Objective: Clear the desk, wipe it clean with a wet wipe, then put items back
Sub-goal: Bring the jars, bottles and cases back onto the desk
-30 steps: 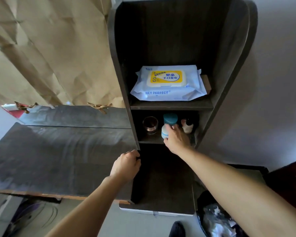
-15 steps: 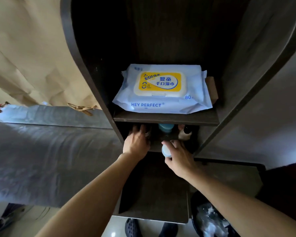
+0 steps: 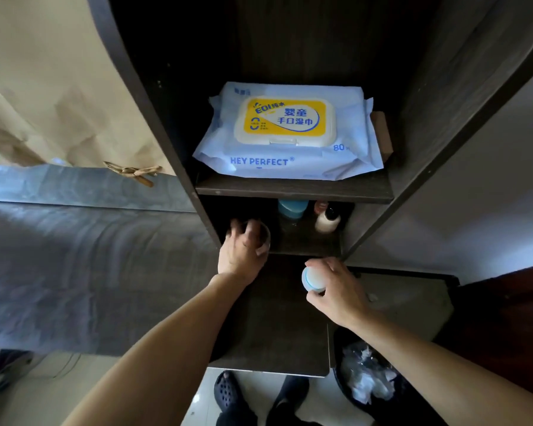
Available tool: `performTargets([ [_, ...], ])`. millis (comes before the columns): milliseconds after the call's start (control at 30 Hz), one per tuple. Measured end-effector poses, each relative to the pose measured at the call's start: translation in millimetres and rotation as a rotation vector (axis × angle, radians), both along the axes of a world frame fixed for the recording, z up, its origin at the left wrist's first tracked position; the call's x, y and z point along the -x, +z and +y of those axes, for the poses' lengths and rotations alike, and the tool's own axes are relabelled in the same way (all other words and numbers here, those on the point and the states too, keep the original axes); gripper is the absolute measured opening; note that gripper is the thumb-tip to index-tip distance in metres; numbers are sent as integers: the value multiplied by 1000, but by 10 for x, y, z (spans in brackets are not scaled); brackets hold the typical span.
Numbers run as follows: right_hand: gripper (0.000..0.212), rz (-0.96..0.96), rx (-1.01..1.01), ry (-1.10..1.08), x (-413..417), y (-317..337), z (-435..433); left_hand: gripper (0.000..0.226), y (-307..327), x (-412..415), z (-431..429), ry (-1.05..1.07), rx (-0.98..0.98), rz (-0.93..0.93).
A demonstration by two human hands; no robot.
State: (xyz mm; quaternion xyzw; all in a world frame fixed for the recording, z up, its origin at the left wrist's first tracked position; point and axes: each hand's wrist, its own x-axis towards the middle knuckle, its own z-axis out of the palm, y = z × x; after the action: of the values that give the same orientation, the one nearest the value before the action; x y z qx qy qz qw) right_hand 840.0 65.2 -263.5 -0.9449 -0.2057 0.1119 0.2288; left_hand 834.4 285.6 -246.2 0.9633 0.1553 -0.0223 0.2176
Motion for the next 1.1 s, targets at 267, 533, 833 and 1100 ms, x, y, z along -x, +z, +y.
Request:
performTargets([
  [267, 59, 110, -76, 167, 280, 74, 473, 70, -40, 1068, 500, -62, 95, -74],
  [533, 62, 122, -28, 366, 838, 60, 1751, 73, 75, 2291, 1898, 213, 75, -95],
  [833, 64, 128, -16, 429, 1672, 77, 3642, 72, 287, 3447, 3631, 332, 58, -122],
  [1100, 59, 87, -16, 424, 1730, 271, 4955, 66, 437, 3661, 4795, 420, -7, -135],
])
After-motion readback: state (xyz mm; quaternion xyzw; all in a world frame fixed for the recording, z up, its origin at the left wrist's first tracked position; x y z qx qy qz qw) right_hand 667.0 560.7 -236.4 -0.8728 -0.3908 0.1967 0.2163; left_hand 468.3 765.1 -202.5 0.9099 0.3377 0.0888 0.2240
